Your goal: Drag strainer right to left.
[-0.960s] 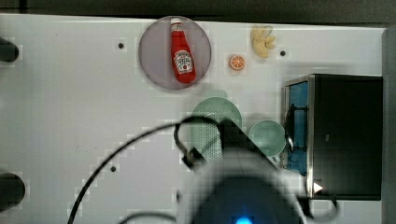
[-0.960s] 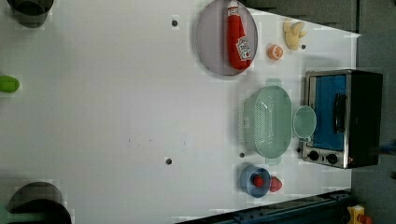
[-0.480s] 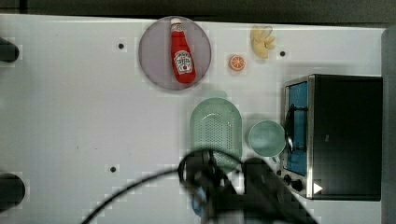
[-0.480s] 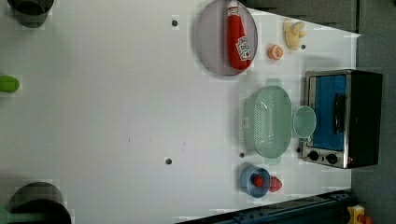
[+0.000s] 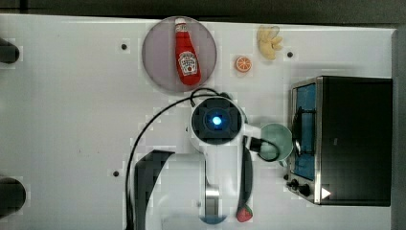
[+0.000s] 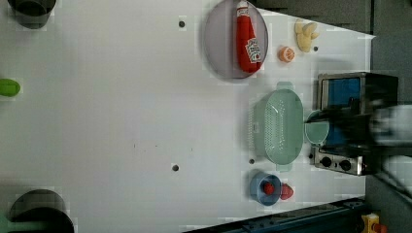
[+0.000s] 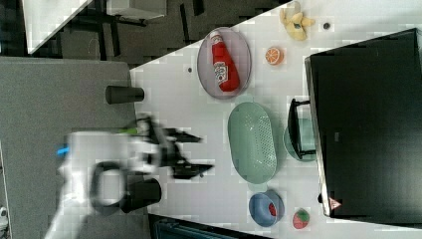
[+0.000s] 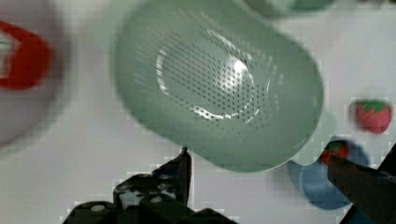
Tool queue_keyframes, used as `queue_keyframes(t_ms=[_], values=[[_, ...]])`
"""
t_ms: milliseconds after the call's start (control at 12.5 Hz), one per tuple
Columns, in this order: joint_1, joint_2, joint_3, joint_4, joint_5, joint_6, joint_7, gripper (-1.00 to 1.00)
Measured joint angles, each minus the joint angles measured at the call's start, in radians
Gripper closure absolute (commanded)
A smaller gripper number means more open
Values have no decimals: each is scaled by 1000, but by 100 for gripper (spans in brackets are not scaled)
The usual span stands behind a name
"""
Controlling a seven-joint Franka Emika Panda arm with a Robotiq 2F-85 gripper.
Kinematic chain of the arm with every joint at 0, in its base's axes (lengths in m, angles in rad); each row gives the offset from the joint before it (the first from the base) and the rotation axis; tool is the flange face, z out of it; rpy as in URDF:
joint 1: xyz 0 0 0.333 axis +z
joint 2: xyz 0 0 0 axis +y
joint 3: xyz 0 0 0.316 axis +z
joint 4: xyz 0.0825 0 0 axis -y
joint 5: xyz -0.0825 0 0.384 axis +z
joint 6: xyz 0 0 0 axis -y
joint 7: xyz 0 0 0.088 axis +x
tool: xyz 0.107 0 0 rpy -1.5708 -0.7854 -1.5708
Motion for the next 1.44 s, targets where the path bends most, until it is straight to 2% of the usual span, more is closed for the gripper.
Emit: queue_keyframes(t_ms=[160, 320, 560, 800, 1120, 1280, 1440], values=[[4, 138, 0, -55, -30, 139, 103, -100], [0, 224, 1, -92, -8, 280, 205, -100], [0, 264, -8, -96, -4, 395, 362, -100], [-9, 328, 3, -76, -14, 554, 407, -100], [0, 413, 6, -82, -23, 593, 450, -100], [9, 419, 13, -98, 2, 593, 469, -100], [15, 420, 39, -105, -17, 596, 522, -100]])
